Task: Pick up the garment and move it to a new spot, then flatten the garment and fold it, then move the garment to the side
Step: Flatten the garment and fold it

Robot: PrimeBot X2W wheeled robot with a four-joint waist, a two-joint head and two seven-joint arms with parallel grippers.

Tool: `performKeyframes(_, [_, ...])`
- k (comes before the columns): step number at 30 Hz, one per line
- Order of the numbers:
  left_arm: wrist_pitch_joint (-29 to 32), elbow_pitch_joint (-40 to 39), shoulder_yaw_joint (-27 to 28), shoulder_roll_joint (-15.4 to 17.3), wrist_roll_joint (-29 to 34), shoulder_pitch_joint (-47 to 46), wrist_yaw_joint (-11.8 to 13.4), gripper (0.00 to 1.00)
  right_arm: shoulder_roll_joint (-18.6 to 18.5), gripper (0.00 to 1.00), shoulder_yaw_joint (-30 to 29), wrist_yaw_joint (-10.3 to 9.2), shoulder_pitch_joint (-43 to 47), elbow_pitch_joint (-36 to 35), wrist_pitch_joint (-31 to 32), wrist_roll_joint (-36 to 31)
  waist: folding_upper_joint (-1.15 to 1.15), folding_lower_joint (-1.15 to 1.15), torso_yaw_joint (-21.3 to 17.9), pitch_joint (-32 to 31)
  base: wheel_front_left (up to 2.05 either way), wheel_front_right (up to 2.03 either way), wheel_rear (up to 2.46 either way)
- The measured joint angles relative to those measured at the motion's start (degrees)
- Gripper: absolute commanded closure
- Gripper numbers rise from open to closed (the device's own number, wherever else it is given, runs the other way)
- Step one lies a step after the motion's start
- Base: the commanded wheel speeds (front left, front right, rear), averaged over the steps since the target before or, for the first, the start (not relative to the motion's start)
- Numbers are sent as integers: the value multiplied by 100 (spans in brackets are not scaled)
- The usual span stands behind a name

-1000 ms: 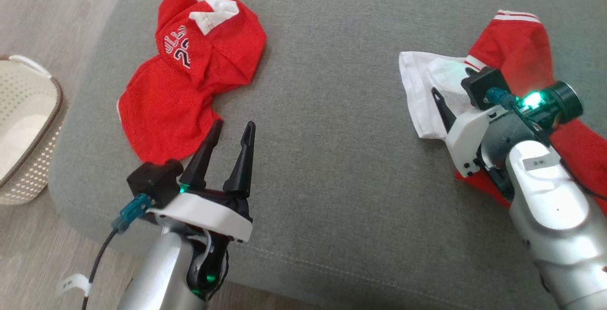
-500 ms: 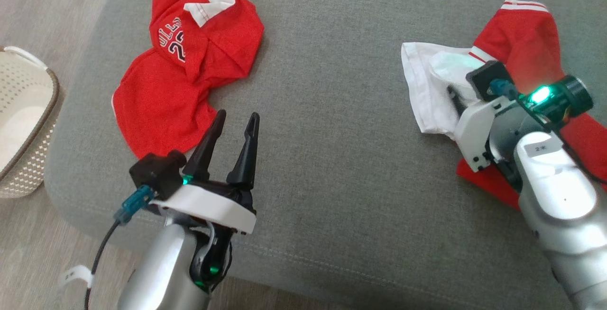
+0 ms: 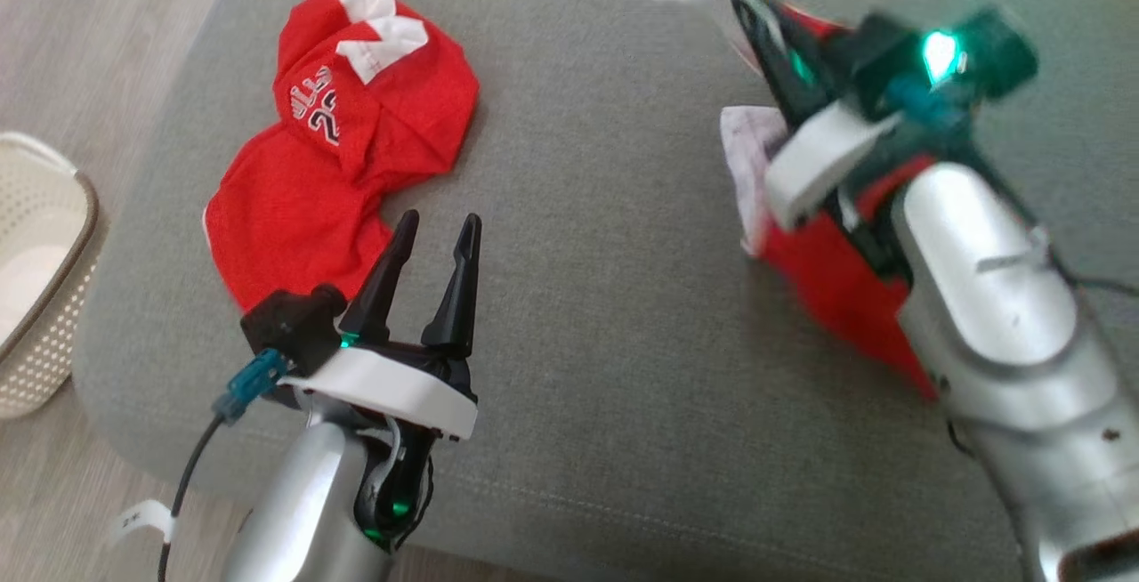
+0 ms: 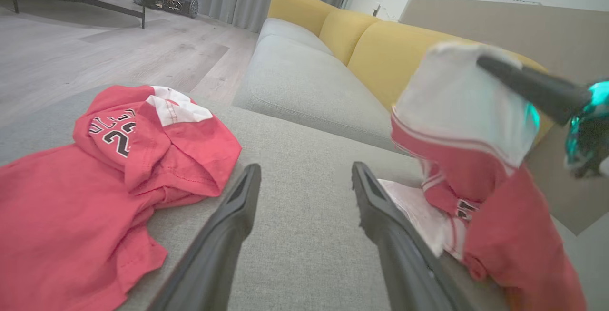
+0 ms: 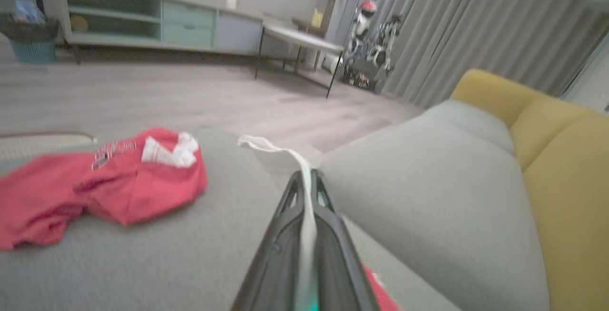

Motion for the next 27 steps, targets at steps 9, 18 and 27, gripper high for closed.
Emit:
performKeyframes(9, [0, -10, -19, 0, -5, 145, 45, 0, -177, 100, -910, 0, -407, -188, 397, -81, 0, 0, -164, -167, 0, 0, 0])
performKeyframes(18, [0, -62, -110, 0, -7, 66, 40, 0, -1032, 100, -2937, 0, -448, 1025, 699, -686, 0, 0, -69, 228, 0, 0, 0])
performKeyframes(27, [0, -35, -93, -1, 11, -151, -15, 0, -1069, 0, -3996, 0, -1243, 1639, -43, -1820, 0, 0, -122, 544, 0, 0, 0])
